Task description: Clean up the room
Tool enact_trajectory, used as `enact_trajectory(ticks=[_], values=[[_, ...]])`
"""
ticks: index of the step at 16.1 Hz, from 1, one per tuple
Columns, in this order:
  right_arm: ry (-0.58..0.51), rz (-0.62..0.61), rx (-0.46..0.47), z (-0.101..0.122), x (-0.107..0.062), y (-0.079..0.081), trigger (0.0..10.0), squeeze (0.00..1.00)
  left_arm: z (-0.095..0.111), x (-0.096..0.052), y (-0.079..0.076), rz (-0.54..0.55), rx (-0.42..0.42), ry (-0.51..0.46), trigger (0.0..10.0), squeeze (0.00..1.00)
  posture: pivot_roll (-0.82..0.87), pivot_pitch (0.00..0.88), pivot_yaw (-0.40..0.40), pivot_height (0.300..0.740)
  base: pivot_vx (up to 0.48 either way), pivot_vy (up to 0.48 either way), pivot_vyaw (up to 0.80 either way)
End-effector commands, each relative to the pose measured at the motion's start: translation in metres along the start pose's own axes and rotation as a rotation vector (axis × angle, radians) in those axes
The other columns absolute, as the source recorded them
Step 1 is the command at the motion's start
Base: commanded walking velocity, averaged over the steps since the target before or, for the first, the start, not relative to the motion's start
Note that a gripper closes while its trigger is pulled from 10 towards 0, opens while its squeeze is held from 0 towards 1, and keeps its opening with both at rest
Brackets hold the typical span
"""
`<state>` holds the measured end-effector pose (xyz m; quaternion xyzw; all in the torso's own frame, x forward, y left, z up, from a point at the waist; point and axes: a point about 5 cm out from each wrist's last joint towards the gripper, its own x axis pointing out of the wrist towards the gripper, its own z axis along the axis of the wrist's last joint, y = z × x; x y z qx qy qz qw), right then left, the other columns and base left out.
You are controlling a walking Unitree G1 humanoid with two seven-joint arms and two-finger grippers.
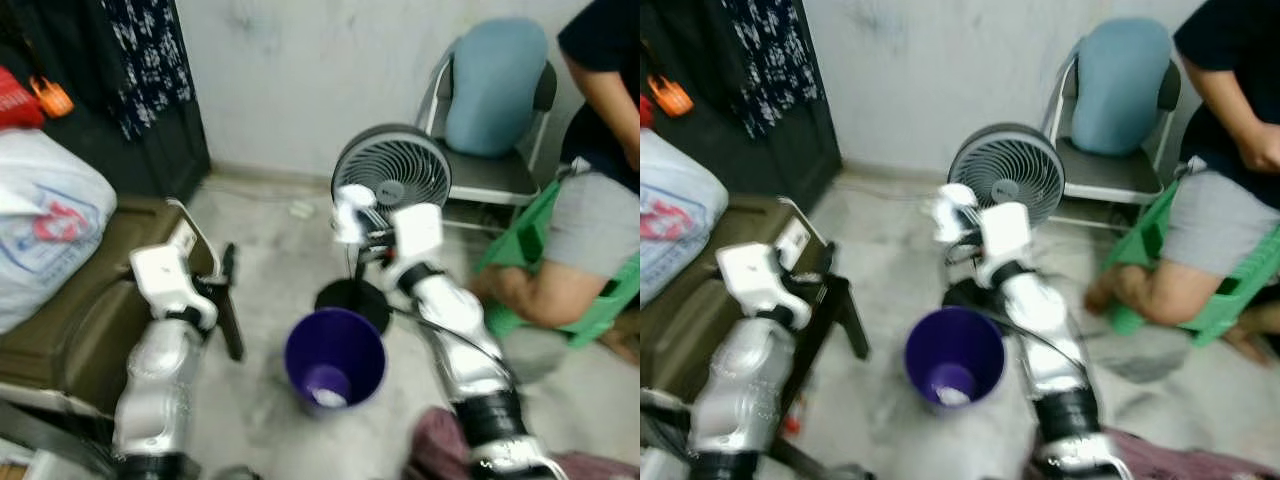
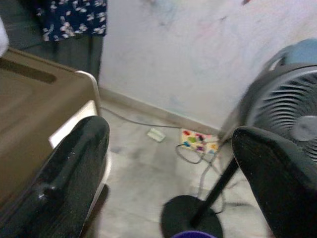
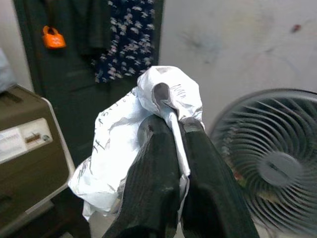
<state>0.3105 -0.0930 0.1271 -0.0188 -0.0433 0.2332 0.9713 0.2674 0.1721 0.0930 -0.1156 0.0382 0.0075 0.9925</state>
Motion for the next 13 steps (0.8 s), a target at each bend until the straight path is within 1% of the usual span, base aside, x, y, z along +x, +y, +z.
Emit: enact_trajectory(ticks=[1, 4, 6, 7, 10, 11, 12, 13], values=[[-0.005, -0.026, -0.02, 0.002, -0.002, -0.009, 10.0, 0.0, 0.002, 0.003, -0.008, -0.026, -0.004, -0.006, 10.0, 0.0, -0.08, 0.0, -0.033, 0.74, 0.349, 0.0, 0.0], [-0.007, -0.028, -0.023, 0.002, 0.0, -0.009, 10.0, 0.0, 0.002, 0.003, -0.009, -0.031, 0.003, -0.012, 10.0, 0.0, -0.08, 0.0, -0.034, 0.74, 0.331, 0.0, 0.0], [0.019, -0.06, -0.032, -0.001, 0.001, -0.012, 10.0, 0.0, 0.004, 0.004, -0.009, -0.045, 0.012, -0.023, 10.0, 0.0, -0.08, 0.0, -0.034, 0.74, 0.0, 0.0, 0.0], [0.064, -0.09, -0.047, -0.008, 0.001, -0.015, 10.0, 0.0, 0.008, 0.007, -0.003, -0.036, 0.049, -0.037, 10.0, 0.0, -0.08, 0.0, -0.035, 0.74, 0.0, 0.0, 0.0], [0.131, -0.125, -0.041, -0.018, -0.001, -0.016, 10.0, 0.0, 0.013, 0.007, 0.006, -0.034, 0.105, -0.05, 10.0, 0.0, -0.08, 0.0, -0.022, 0.74, 0.0, 0.0, 0.0], [0.215, -0.188, -0.021, -0.03, -0.005, -0.02, 10.0, 0.0, 0.018, 0.004, 0.011, -0.063, 0.163, -0.058, 10.0, 0.0, -0.07, 0.0, -0.008, 0.74, 0.0, 0.0, 0.0], [0.245, -0.211, -0.014, -0.035, -0.007, -0.021, 10.0, 0.0, 0.019, 0.003, 0.012, -0.079, 0.186, -0.059, 10.0, 0.0, -0.07, 0.0, -0.006, 0.74, 0.0, 0.0, 0.0], [0.306, -0.255, -0.001, -0.043, -0.009, -0.023, 10.0, 0.0, 0.022, 0.003, 0.01, -0.134, 0.234, -0.055, 10.0, 0.0, -0.07, 0.0, -0.002, 0.74, 0.0, 0.0, 0.0]])
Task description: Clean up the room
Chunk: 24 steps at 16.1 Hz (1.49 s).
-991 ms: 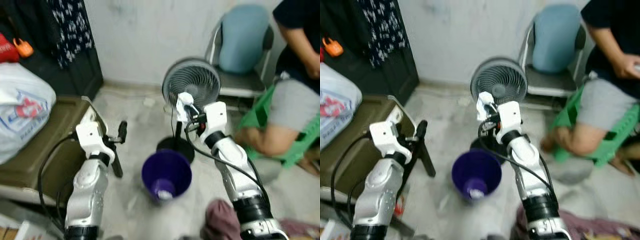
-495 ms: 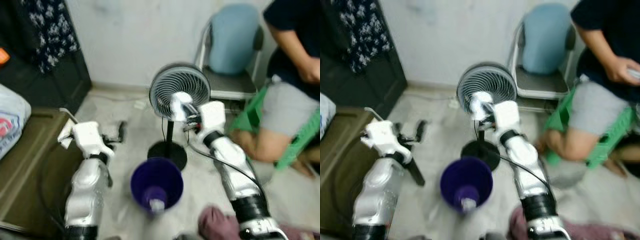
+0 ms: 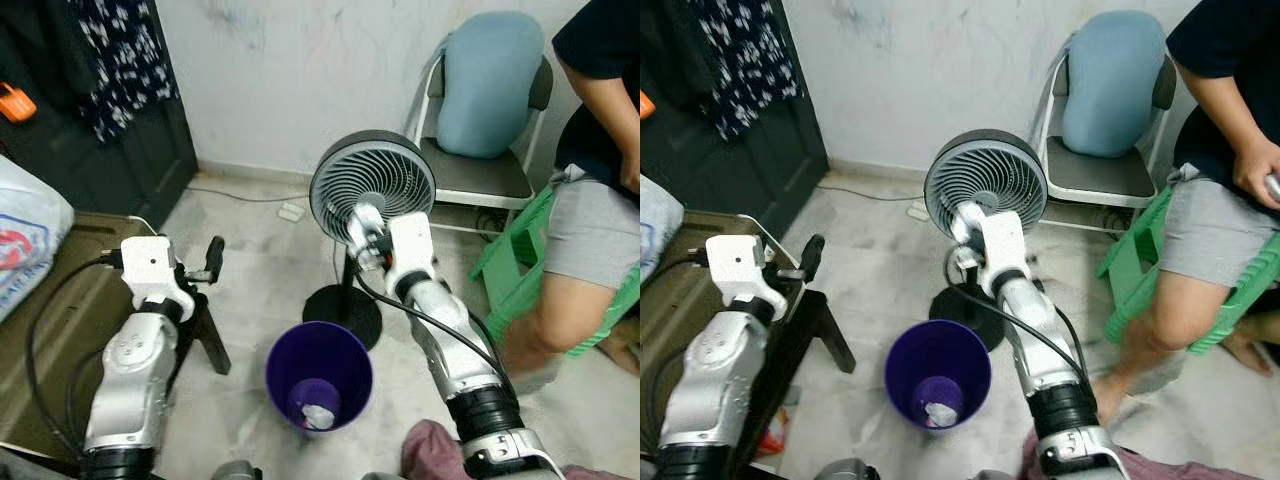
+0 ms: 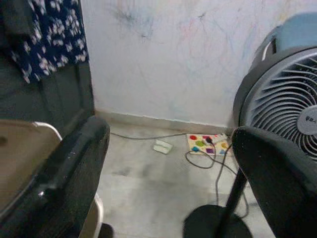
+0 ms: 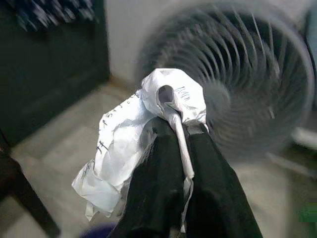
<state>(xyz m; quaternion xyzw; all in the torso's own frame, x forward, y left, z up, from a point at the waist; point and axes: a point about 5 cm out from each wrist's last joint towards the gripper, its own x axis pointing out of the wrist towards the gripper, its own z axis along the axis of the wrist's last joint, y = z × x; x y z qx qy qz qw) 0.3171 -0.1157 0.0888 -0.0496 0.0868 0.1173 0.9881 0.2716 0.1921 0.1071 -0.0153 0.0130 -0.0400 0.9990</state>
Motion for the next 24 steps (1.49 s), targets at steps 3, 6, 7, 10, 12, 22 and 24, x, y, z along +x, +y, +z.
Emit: enact_trajectory(ticks=[3, 6, 7, 10, 12, 22, 24], values=[[0.153, -0.092, 0.04, -0.02, -0.001, -0.005, 10.0, 0.0, 0.018, -0.006, -0.019, -0.264, 0.21, -0.029, 10.0, 0.0, -0.03, 0.0, -0.005, 0.74, 0.0, 0.0, 0.0], [0.206, -0.099, 0.03, -0.029, -0.005, 0.004, 10.0, 0.0, 0.008, -0.029, -0.017, -0.378, 0.308, 0.031, 10.0, 0.0, -0.02, 0.047, 0.03, 0.74, 0.0, 0.0, 0.0], [0.217, -0.111, 0.036, -0.031, -0.006, 0.008, 10.0, 0.0, 0.005, -0.037, -0.018, -0.423, 0.323, 0.052, 10.0, 0.0, -0.02, 0.076, 0.05, 0.74, 0.0, 0.0, 0.0], [0.258, -0.124, 0.052, -0.037, -0.006, 0.017, 10.0, 0.0, 0.001, -0.052, -0.017, -0.561, 0.392, 0.11, 10.0, 0.0, -0.01, 0.138, 0.096, 0.74, 0.0, 0.0, 0.0], [0.28, -0.135, 0.059, -0.04, -0.005, 0.021, 10.0, 0.0, 0.007, -0.056, -0.009, -0.599, 0.426, 0.138, 10.0, 0.0, 0.02, 0.182, 0.138, 0.74, 0.0, 0.0, 0.0], [0.285, -0.174, 0.095, -0.03, 0.022, 0.037, 10.0, 0.0, 0.02, -0.075, 0.008, -0.615, 0.472, 0.215, 10.0, 0.0, 0.11, 0.232, 0.203, 0.74, 0.0, 0.0, 0.0], [0.275, -0.153, 0.115, -0.028, 0.025, 0.044, 10.0, 0.0, 0.02, -0.075, 0.007, -0.614, 0.471, 0.214, 10.0, 0.0, 0.11, 0.229, 0.2, 0.74, 0.0, 0.0, 0.0]])
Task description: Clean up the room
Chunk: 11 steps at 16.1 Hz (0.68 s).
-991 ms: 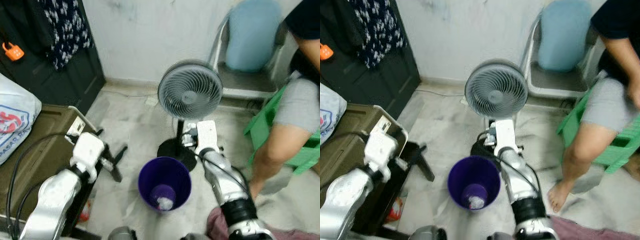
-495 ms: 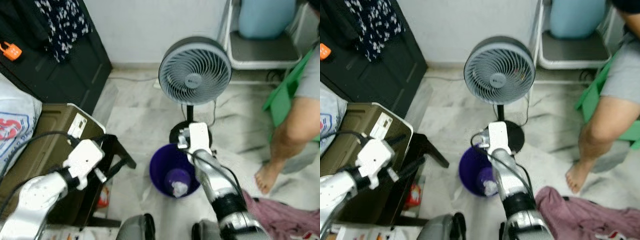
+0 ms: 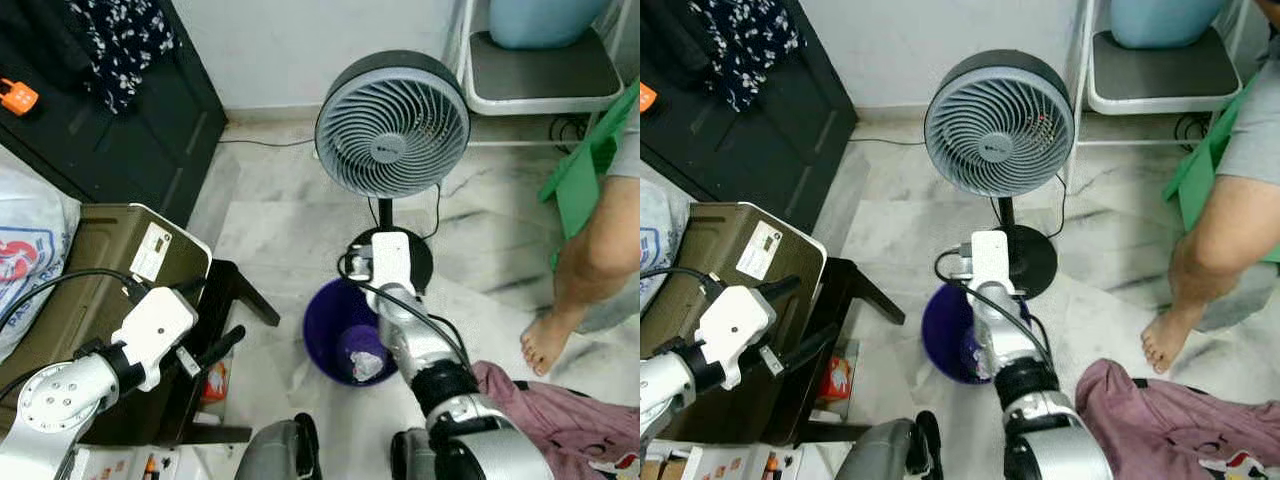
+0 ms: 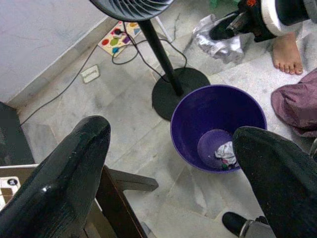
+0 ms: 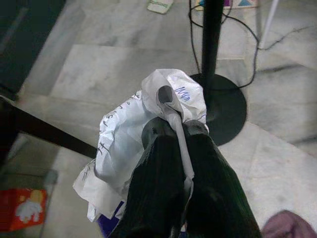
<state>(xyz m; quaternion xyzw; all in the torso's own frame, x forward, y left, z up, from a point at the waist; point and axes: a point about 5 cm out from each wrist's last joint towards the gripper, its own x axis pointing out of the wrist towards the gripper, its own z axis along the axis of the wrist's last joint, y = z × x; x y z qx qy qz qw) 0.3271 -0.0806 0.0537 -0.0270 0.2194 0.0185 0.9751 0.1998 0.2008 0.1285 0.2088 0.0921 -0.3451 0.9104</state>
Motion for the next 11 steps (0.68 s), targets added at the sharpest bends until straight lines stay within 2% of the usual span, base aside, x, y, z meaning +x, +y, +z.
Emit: enact_trajectory(ticks=[1, 2, 3, 11], values=[[0.004, 0.039, 0.033, 0.0, 0.0, 0.011, 10.0, 0.0, -0.001, -0.005, 0.002, 0.007, 0.006, 0.024, 10.0, 0.0, 0.11, 0.229, 0.199, 0.74, 0.0, 0.0, 0.0], [-0.006, 0.028, 0.026, 0.002, 0.001, 0.012, 10.0, 0.76, -0.001, -0.005, 0.002, 0.006, 0.004, 0.025, 10.0, 0.0, 0.12, 0.227, 0.196, 0.74, 0.0, 0.0, 0.0], [-0.013, 0.03, 0.034, 0.003, 0.001, 0.013, 10.0, 1.0, -0.001, -0.007, 0.002, 0.008, 0.004, 0.028, 10.0, 0.0, 0.12, 0.225, 0.195, 0.74, 0.0, 0.0, 0.0], [-0.069, 0.022, 0.053, 0.015, 0.005, 0.013, 10.0, 1.0, -0.003, -0.007, 0.002, 0.028, 0.003, 0.034, 10.0, 0.0, 0.12, 0.2, 0.193, 0.74, 0.0, 0.0, 0.0]])
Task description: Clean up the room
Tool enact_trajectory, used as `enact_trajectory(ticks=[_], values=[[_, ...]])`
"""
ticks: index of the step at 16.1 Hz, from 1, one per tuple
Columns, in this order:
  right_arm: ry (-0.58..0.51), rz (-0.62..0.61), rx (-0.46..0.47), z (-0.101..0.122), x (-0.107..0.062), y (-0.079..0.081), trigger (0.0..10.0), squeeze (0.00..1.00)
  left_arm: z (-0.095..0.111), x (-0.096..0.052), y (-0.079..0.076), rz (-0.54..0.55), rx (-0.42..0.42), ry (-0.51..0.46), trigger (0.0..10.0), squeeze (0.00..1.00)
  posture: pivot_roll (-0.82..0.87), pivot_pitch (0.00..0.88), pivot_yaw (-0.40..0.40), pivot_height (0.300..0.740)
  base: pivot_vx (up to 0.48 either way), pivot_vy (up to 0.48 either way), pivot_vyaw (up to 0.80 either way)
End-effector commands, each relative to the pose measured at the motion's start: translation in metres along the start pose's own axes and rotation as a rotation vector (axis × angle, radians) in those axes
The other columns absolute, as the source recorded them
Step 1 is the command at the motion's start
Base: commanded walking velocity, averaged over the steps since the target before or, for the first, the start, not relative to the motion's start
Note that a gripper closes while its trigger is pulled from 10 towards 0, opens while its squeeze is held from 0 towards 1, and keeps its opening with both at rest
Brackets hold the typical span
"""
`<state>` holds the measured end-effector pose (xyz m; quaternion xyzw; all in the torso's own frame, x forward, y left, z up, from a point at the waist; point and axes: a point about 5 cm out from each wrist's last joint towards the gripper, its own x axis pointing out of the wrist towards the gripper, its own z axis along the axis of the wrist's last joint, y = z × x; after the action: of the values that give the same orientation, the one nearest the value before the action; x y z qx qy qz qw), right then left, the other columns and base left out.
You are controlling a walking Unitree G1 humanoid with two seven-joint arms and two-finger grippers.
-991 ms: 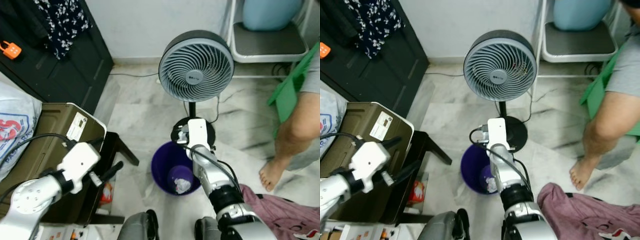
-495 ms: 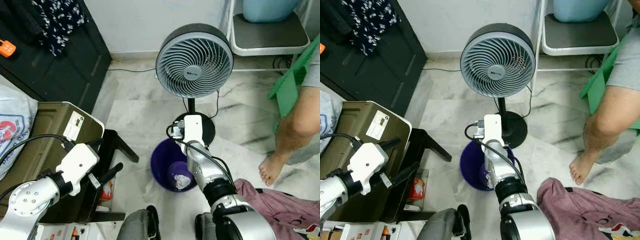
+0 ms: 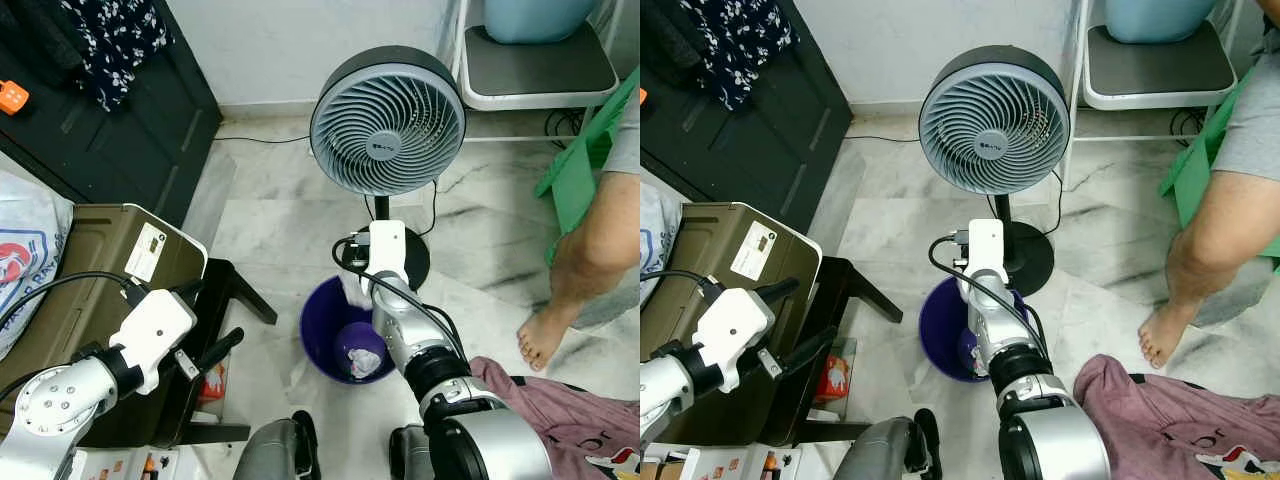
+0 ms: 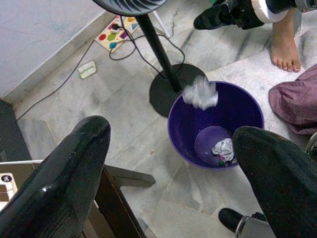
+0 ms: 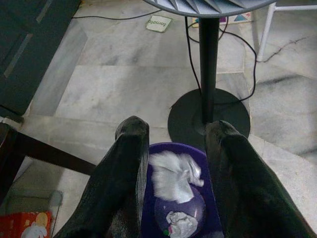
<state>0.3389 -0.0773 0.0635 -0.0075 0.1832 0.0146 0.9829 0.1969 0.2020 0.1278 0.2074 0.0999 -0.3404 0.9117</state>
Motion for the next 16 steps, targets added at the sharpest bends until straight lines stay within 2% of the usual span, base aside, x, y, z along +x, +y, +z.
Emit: enact_trajectory(ticks=[1, 4, 6, 8, 9, 10, 11, 12, 13, 14, 16], values=[[-0.002, 0.025, 0.019, 0.001, 0.0, 0.011, 10.0, 1.0, -0.001, -0.004, 0.004, 0.024, 0.014, 0.018, 10.0, 0.0, 0.12, 0.199, 0.194, 0.74, 0.0, 0.0, 0.0], [-0.033, 0.083, 0.052, 0.005, -0.002, 0.016, 10.0, 1.0, 0.001, -0.001, 0.004, 0.026, 0.014, 0.012, 10.0, 0.0, 0.11, 0.188, 0.197, 0.74, 0.0, 0.0, 0.0], [-0.049, 0.195, 0.034, 0.005, -0.008, 0.024, 10.0, 1.0, 0.002, 0.005, 0.004, 0.045, 0.005, -0.007, 10.0, 0.0, 0.09, 0.172, 0.185, 0.74, 0.0, 0.0, 0.0], [-0.066, 0.351, -0.008, 0.001, -0.021, 0.03, 10.0, 1.0, 0.003, 0.015, 0.002, 0.066, -0.007, -0.037, 10.0, 0.0, 0.06, 0.15, 0.164, 0.74, 0.0, 0.0, 0.0], [-0.08, 0.48, -0.046, -0.001, -0.035, 0.032, 10.0, 1.0, 0.006, 0.027, 0.0, 0.081, -0.019, -0.067, 10.0, 0.0, 0.01, 0.121, 0.14, 0.74, 0.0, 0.0, 0.0], [-0.088, 0.529, -0.069, -0.002, -0.042, 0.032, 10.0, 1.0, 0.007, 0.03, 0.0, 0.088, -0.024, -0.078, 10.0, 0.0, 0.01, 0.116, 0.136, 0.74, 0.0, 0.0, 0.0], [-0.106, 0.658, -0.129, -0.004, -0.06, 0.031, 10.0, 1.0, 0.011, 0.037, 0.0, 0.106, -0.03, -0.106, 10.0, 0.0, -0.01, 0.101, 0.125, 0.74, 0.0, 0.0, 0.0], [-0.122, 0.817, -0.231, -0.007, -0.081, 0.022, 10.0, 1.0, 0.017, 0.053, 0.004, 0.14, -0.04, -0.147, 10.0, 0.0, -0.05, 0.07, 0.111, 0.74, 0.0, 0.0, 0.0], [-0.113, 0.851, -0.238, -0.008, -0.087, 0.016, 10.0, 1.0, 0.019, 0.059, 0.005, 0.155, -0.045, -0.164, 10.0, 0.0, -0.07, 0.053, 0.105, 0.74, 0.0, 0.0, 0.0], [-0.085, 0.845, -0.214, -0.008, -0.089, 0.003, 10.0, 1.0, 0.024, 0.067, 0.007, 0.179, -0.053, -0.191, 10.0, 0.0, -0.09, 0.031, 0.099, 0.74, 0.0, 0.0, 0.0], [-0.069, 0.836, -0.207, -0.008, -0.088, -0.006, 10.0, 1.0, 0.025, 0.073, 0.009, 0.188, -0.059, -0.203, 10.0, 0.0, -0.11, 0.002, 0.1, 0.74, 0.0, 0.0, 0.0]])
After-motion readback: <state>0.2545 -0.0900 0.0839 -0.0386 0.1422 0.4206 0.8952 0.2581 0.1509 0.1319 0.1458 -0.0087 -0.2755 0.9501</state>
